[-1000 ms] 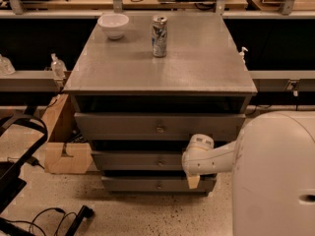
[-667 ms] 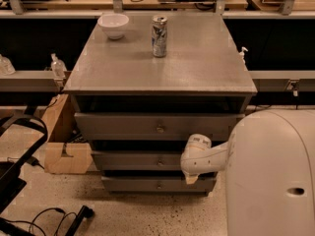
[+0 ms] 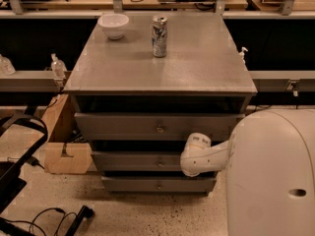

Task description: Open middle drawer

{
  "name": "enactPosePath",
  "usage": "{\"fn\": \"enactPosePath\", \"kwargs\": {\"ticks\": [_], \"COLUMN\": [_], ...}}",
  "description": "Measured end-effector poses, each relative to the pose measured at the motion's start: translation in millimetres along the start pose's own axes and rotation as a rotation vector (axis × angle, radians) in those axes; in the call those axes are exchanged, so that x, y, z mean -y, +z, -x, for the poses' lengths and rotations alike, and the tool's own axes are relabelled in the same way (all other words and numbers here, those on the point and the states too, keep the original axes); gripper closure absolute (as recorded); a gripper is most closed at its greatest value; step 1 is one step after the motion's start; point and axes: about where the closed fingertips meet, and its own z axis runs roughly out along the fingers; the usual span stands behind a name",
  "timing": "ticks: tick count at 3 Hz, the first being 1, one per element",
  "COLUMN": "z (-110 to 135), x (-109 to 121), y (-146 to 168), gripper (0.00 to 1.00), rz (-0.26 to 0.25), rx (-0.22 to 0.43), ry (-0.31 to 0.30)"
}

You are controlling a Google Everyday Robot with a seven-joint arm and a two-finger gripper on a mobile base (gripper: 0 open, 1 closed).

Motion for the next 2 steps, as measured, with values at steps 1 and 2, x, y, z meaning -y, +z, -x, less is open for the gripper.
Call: {"fn": "enactPosePath", "kwargs": {"ticks": [1, 2], "z": [-0.1, -0.2], "x": [0.7, 0.9], "y": [-2.2, -3.0], "gripper": [1.0, 1.0], "rz": [0.0, 0.0], "rx": [0.0, 0.0], "ry": [0.0, 0.0]}}
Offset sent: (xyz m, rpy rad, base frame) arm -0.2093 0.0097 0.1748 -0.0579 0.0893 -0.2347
